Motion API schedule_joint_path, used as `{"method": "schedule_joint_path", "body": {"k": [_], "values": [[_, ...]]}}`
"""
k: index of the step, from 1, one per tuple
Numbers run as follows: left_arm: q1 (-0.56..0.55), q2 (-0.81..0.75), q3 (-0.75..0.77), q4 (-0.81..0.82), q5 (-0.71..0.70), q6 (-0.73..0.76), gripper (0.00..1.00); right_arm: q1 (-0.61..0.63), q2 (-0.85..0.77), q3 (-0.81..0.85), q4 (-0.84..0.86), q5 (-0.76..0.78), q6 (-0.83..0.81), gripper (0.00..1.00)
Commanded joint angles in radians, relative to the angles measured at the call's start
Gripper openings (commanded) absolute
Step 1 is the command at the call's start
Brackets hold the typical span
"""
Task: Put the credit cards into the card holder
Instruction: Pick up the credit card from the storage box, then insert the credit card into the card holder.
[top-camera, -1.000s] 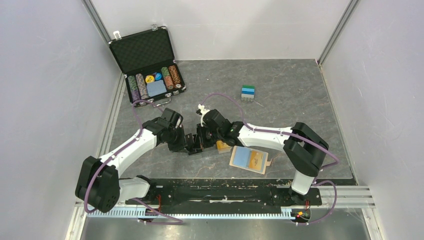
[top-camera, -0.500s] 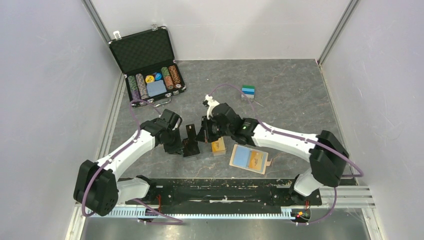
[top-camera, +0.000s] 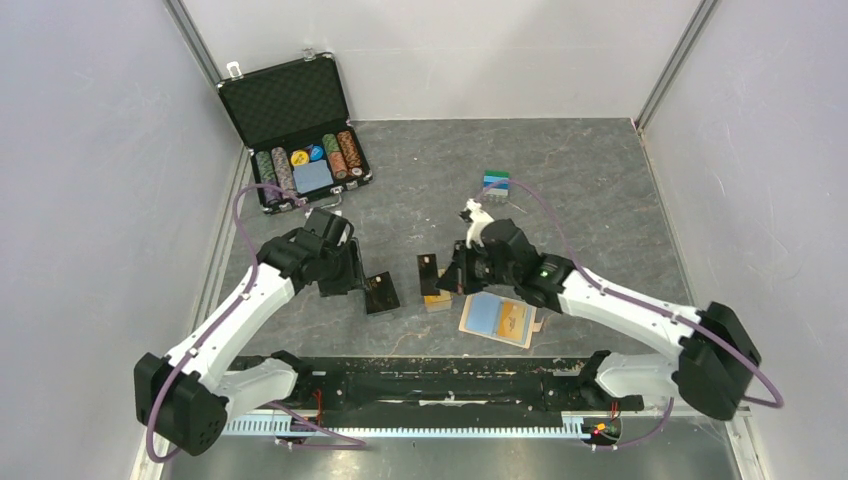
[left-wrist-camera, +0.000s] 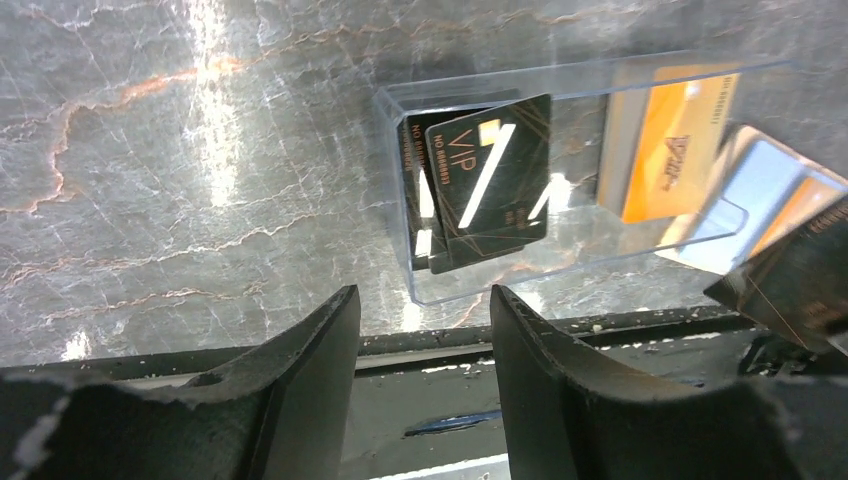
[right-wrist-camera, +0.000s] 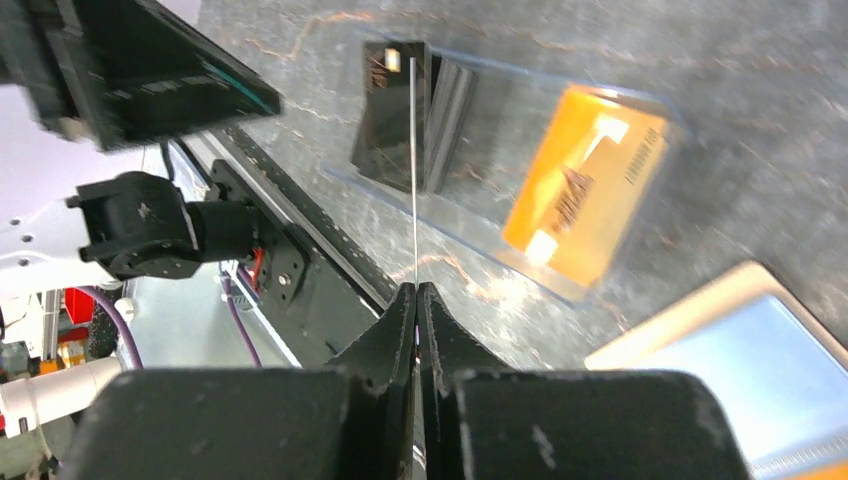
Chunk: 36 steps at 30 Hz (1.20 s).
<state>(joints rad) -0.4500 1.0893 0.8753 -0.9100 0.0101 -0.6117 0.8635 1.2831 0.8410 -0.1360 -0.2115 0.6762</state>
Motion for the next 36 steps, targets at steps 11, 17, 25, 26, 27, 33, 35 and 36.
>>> {"method": "schedule_joint_path", "body": {"k": [11, 17, 25, 26, 27, 33, 35, 36], "values": [[-0.084, -0.013, 0.061, 0.068, 0.137, -0.048, 0.51, -0.231, -0.402, -0.328, -0.117, -0.123, -0.030, 0.00], [-0.268, 0.081, 0.109, 0.146, 0.084, -0.126, 0.48, -0.296, -0.532, -0.419, -0.164, -0.132, -0.015, 0.00], [-0.520, 0.303, 0.241, 0.213, -0.007, -0.191, 0.43, -0.374, -0.632, -0.478, -0.221, -0.172, -0.004, 0.00], [-0.541, 0.331, 0.258, 0.223, -0.006, -0.197, 0.42, -0.388, -0.644, -0.485, -0.227, -0.181, -0.002, 0.00], [-0.563, 0.363, 0.278, 0.231, -0.035, -0.201, 0.41, -0.404, -0.655, -0.492, -0.241, -0.184, 0.000, 0.00], [-0.648, 0.553, 0.410, 0.240, -0.055, -0.193, 0.34, -0.488, -0.680, -0.531, -0.274, -0.227, -0.015, 0.00], [-0.663, 0.608, 0.456, 0.239, -0.057, -0.187, 0.32, -0.518, -0.672, -0.541, -0.277, -0.247, -0.023, 0.00], [-0.667, 0.637, 0.472, 0.240, -0.058, -0.184, 0.31, -0.532, -0.666, -0.545, -0.277, -0.257, -0.024, 0.00]]}}
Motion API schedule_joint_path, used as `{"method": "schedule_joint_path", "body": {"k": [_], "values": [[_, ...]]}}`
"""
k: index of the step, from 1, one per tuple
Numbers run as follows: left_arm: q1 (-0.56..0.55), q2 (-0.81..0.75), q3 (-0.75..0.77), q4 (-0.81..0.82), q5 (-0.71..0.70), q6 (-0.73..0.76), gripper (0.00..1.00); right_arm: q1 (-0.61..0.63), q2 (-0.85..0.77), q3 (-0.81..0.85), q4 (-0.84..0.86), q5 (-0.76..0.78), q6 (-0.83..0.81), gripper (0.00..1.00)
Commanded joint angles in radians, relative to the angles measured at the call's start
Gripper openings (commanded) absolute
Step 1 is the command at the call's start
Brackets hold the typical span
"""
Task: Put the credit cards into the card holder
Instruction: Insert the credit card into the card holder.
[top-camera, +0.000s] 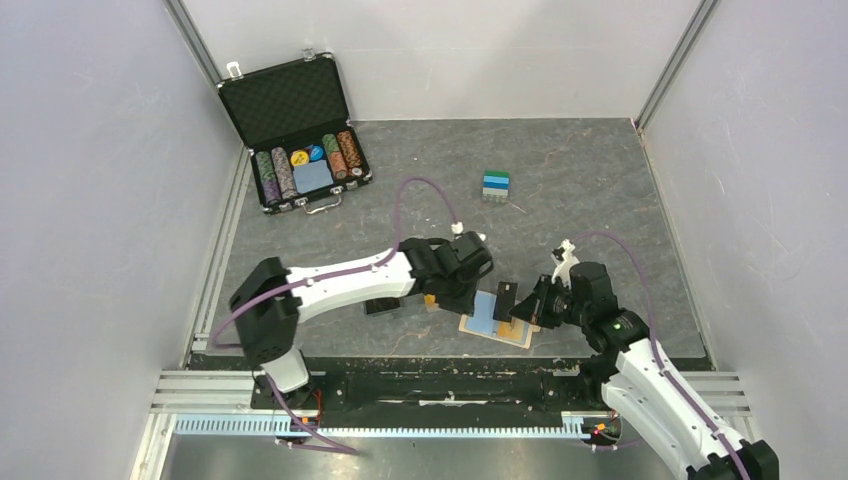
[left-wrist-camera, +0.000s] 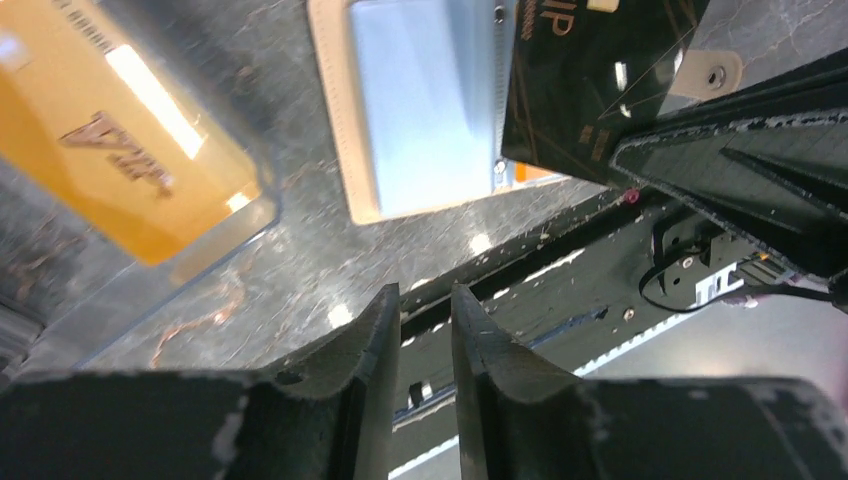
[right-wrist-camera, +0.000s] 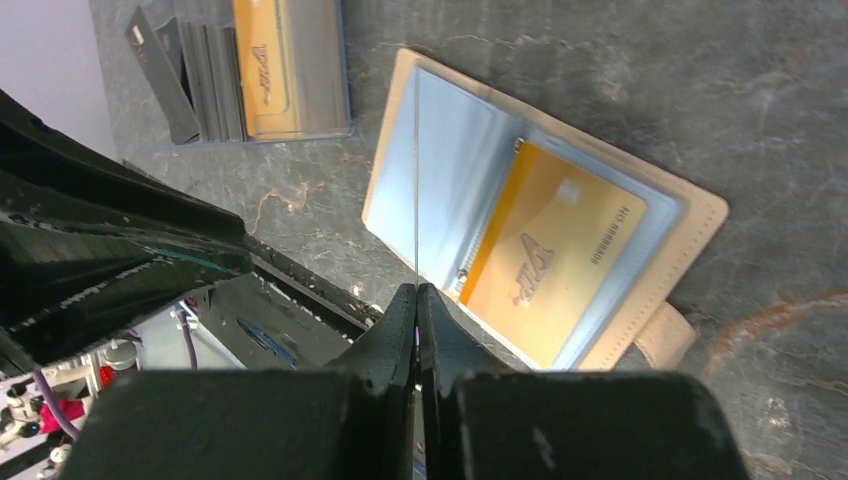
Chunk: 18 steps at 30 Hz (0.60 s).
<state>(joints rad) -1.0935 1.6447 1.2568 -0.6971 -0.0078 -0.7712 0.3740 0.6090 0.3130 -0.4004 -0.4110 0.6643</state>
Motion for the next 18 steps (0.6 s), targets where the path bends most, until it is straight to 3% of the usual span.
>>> {"method": "schedule_joint_path", "body": {"k": [1, 18], "values": [[-0.027, 0.108, 0.109, 0.025, -0.044, -0.021, 0.30, -0.054, 0.014, -0.018, -0.011, -0.069, -0.014, 0.00], [-0.027, 0.349, 0.256, -0.113, -0.200, 0.018, 0.18, -0.119, 0.042, -0.102, 0.065, -0.173, 0.022, 0.00]]}}
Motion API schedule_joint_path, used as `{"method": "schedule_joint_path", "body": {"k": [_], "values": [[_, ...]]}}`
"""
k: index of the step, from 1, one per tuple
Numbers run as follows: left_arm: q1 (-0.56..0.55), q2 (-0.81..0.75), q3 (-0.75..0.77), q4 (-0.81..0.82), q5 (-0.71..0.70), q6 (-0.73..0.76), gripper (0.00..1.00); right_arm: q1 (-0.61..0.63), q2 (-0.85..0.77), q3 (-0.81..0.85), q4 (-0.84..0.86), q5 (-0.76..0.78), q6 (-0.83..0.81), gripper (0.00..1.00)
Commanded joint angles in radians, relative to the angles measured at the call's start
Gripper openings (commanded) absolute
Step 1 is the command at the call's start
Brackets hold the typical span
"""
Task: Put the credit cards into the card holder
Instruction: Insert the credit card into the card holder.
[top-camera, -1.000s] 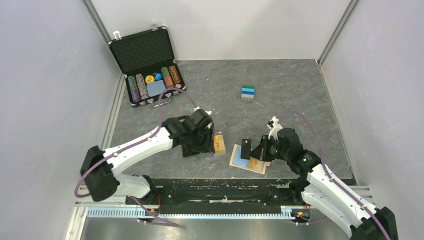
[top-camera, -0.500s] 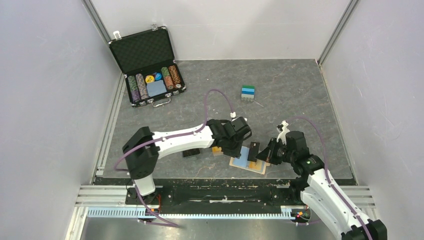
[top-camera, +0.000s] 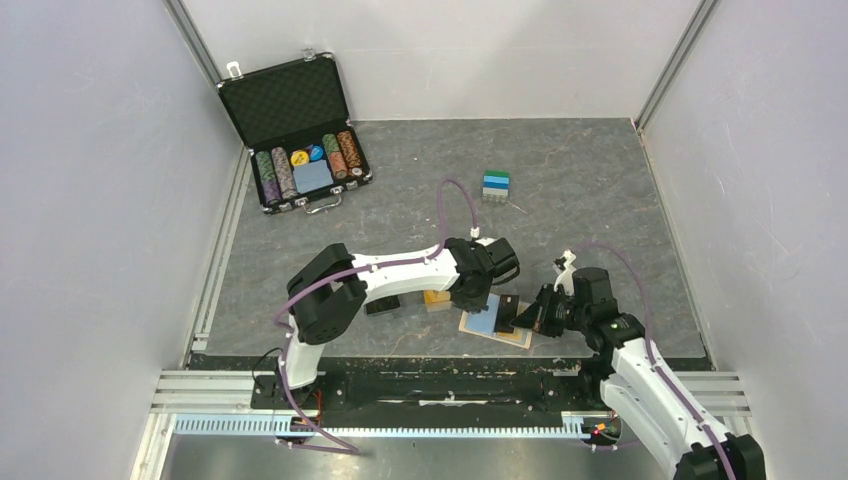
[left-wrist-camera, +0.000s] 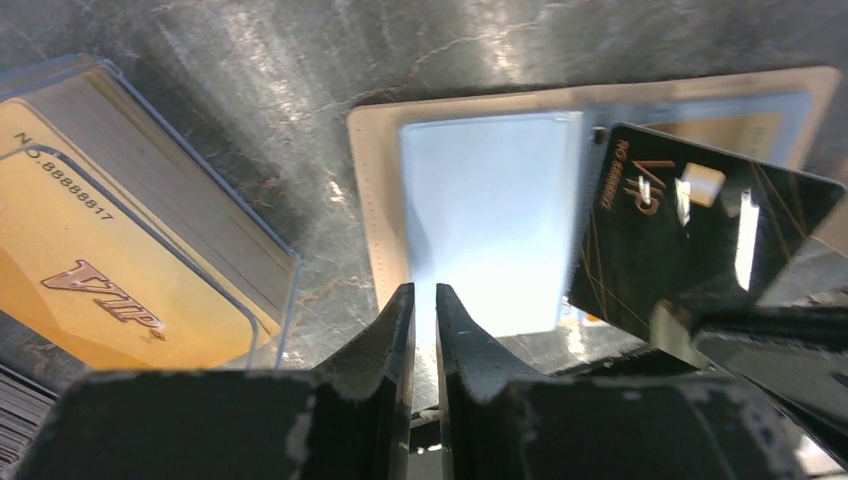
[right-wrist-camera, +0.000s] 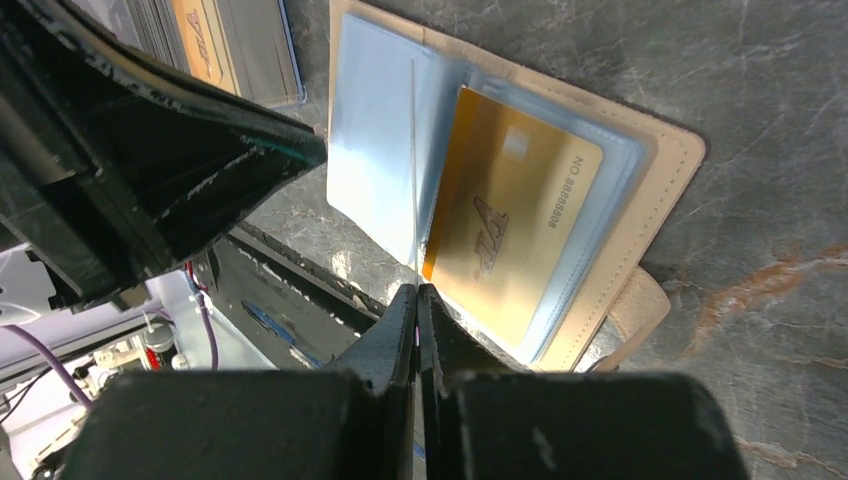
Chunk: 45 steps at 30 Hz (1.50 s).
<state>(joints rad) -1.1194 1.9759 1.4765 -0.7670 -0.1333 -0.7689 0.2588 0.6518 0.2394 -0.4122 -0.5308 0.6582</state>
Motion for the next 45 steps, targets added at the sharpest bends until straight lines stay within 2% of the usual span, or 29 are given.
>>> {"method": "schedule_joint_path", "body": {"k": [1, 20, 25, 39, 45], "values": [[-0.001, 0.020, 0.036, -0.051, -0.084, 0.017, 0.18, -0.004, 0.000, -0.038, 0.094, -0.062, 0.039, 0.00], [-0.002, 0.047, -0.012, -0.074, -0.107, 0.045, 0.07, -0.011, 0.072, -0.115, 0.254, -0.093, 0.107, 0.00], [-0.002, 0.046, -0.031, -0.075, -0.115, 0.049, 0.02, -0.036, 0.076, -0.148, 0.310, -0.148, 0.131, 0.00], [-0.003, 0.025, -0.067, -0.076, -0.120, 0.039, 0.02, -0.062, 0.032, -0.163, 0.328, -0.213, 0.166, 0.00], [-0.003, 0.026, -0.070, -0.075, -0.114, 0.042, 0.02, -0.062, 0.073, -0.226, 0.427, -0.212, 0.191, 0.00]]}}
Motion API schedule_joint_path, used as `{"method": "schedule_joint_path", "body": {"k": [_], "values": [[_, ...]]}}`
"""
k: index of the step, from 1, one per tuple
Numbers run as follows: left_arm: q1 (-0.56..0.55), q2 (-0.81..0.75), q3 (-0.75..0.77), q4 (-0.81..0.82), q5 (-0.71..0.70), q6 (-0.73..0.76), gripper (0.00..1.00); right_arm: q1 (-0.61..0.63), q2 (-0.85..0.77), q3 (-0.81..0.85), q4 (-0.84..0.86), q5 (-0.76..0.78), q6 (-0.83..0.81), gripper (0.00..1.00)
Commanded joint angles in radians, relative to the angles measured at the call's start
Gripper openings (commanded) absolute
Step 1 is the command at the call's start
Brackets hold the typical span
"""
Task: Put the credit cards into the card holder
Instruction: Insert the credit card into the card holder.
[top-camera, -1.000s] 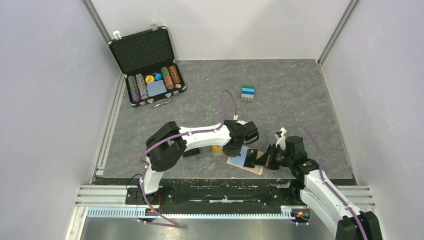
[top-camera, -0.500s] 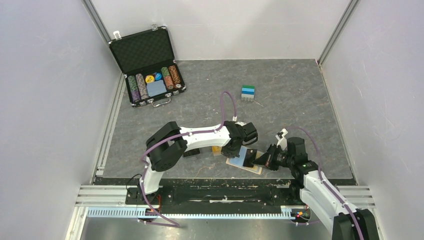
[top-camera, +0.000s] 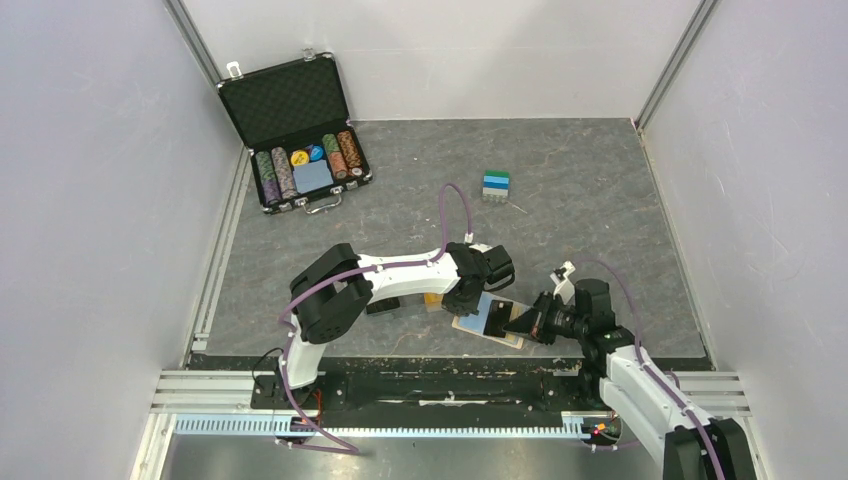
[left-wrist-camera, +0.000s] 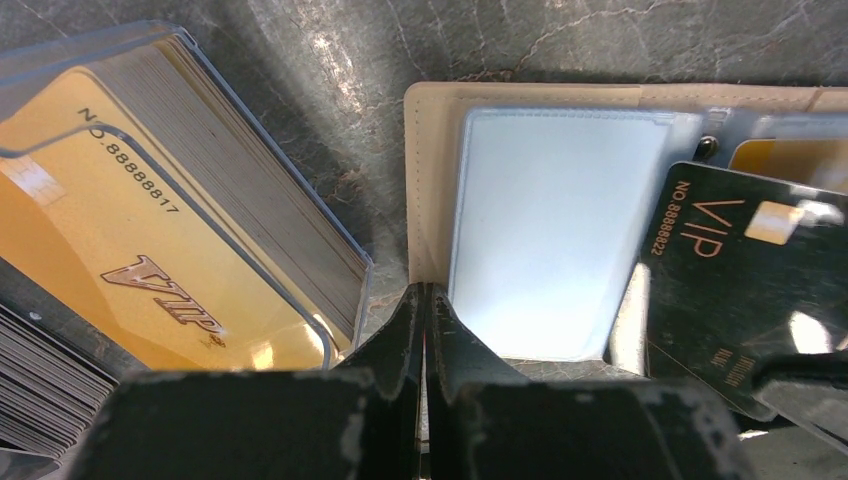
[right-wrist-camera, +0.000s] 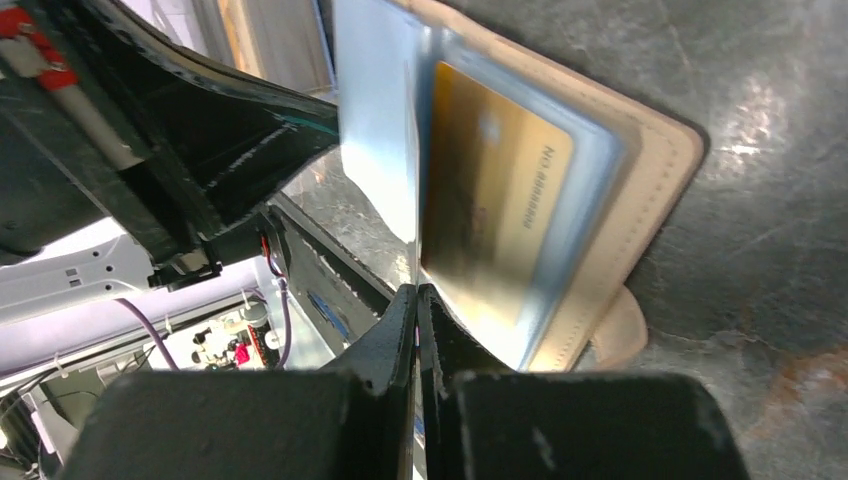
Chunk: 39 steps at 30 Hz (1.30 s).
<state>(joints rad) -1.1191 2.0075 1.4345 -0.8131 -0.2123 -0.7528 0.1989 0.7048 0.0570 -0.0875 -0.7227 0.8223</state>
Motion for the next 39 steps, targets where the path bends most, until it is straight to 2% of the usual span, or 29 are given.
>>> {"method": "schedule_joint_path", "body": {"k": [1, 5, 10, 20, 28, 39], "values": [[-0.003, -0.008, -0.031, -0.029, -0.035, 0.025, 0.02, -0.003, 0.026, -0.052, 0.128, -0.025, 0.037, 0.00], [-0.002, -0.014, -0.045, -0.028, -0.035, 0.026, 0.02, -0.003, 0.056, -0.131, 0.224, -0.037, 0.078, 0.00], [-0.003, -0.019, -0.052, -0.029, -0.036, 0.026, 0.02, -0.003, 0.100, -0.145, 0.267, -0.028, 0.079, 0.00], [-0.003, -0.018, -0.047, -0.031, -0.031, 0.031, 0.02, -0.003, 0.194, -0.089, 0.250, -0.014, 0.032, 0.00], [-0.003, -0.059, -0.049, -0.044, -0.032, 0.023, 0.02, -0.002, 0.268, -0.027, 0.140, 0.057, -0.064, 0.00], [-0.008, -0.051, -0.024, -0.043, -0.016, 0.021, 0.02, -0.003, 0.353, 0.036, 0.139, 0.100, -0.093, 0.00]]}}
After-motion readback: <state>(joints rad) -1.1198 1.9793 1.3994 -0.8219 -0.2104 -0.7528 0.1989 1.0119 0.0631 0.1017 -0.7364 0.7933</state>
